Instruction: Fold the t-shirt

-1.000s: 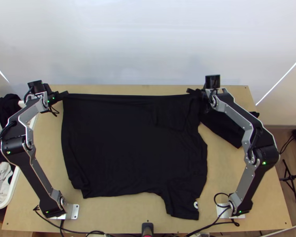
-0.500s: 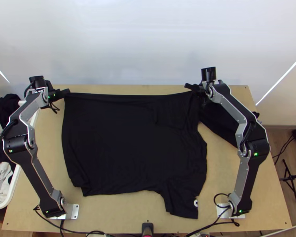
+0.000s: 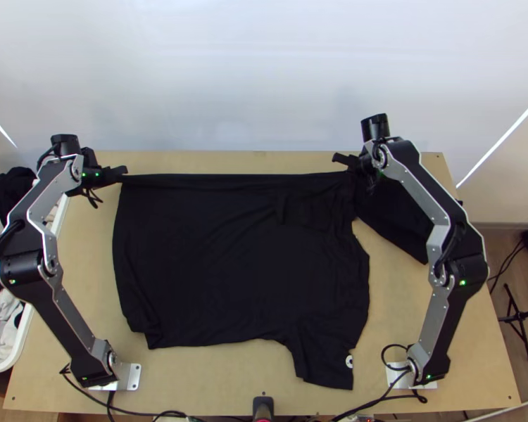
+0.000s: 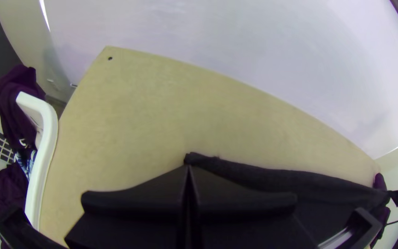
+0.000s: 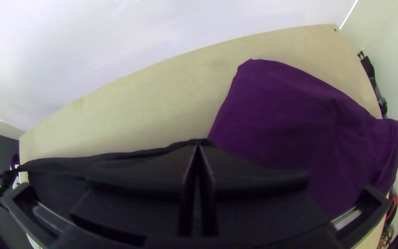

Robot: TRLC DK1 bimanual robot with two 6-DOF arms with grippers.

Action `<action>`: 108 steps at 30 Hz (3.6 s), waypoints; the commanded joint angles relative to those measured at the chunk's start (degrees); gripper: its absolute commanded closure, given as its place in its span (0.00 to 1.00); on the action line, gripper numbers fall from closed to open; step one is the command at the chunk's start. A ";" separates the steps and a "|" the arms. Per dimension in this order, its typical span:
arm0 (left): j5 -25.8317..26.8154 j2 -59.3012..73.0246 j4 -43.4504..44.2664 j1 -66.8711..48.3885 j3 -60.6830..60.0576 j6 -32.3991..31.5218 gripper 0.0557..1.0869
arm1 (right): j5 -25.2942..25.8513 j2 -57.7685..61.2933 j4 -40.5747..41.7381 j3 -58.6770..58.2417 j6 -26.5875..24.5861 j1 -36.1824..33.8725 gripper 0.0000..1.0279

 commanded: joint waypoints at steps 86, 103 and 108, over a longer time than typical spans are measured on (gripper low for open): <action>5.27 -23.65 -9.89 6.05 -23.68 7.33 0.97 | 3.66 -17.39 10.74 -37.85 1.46 5.50 0.97; 5.35 -25.23 -7.16 6.67 -33.18 10.58 0.95 | 5.07 -17.65 11.80 -38.37 1.37 5.42 0.97; 6.50 -22.59 -4.96 5.79 -35.55 12.25 0.04 | 5.15 -20.46 12.15 -38.55 -0.21 5.94 0.56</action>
